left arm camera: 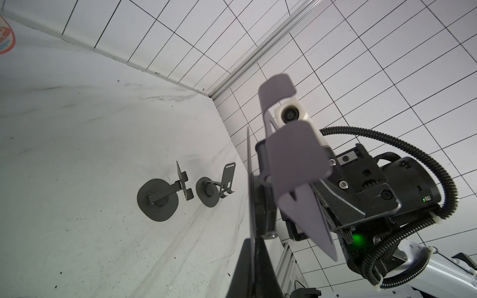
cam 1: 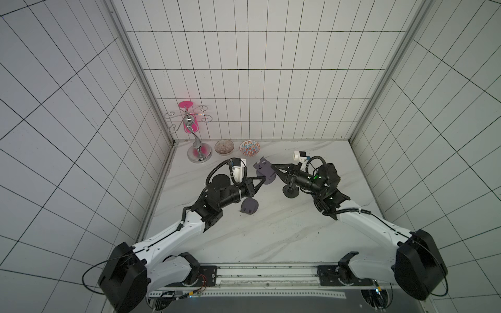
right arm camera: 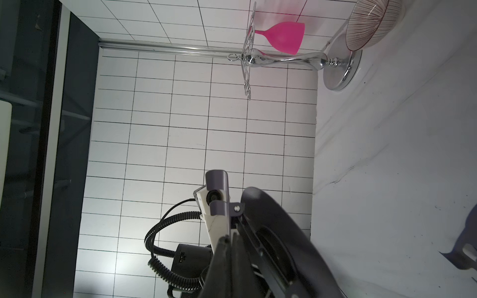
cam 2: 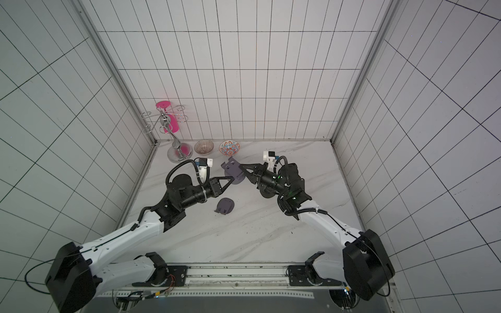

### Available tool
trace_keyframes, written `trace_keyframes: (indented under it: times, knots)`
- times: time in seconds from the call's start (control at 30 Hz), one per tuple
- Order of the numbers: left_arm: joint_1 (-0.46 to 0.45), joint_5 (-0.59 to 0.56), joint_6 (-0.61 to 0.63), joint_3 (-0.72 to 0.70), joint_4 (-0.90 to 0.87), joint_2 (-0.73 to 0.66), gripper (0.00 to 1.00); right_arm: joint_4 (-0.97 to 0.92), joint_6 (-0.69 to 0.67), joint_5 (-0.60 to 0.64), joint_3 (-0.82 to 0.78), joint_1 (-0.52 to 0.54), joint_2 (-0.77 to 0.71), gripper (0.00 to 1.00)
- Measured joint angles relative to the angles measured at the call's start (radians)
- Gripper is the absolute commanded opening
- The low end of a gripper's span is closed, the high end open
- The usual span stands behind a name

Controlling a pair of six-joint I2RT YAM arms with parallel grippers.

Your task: Open the phone stand

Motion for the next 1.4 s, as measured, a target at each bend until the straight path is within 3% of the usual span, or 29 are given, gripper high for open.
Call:
trace_keyframes:
  times: [0.47, 0.8, 1.2, 1.4]
  knots:
    - [0.068, 0.127, 0.003, -0.021, 0.083, 0.117, 0.0, -0.163, -0.013, 0.035, 0.026, -0.007, -0.001, 0.0]
    - [0.104, 0.229, -0.076, -0.021, 0.163, 0.213, 0.0, -0.244, -0.024, 0.064, 0.029, -0.015, -0.013, 0.0]
    - [0.104, 0.246, -0.099, -0.01, 0.161, 0.243, 0.0, -0.304, -0.035, 0.073, 0.029, -0.022, -0.037, 0.0]
    - [0.111, 0.278, -0.127, -0.03, 0.245, 0.244, 0.0, -0.292, -0.033, 0.058, 0.029, -0.025, -0.045, 0.0]
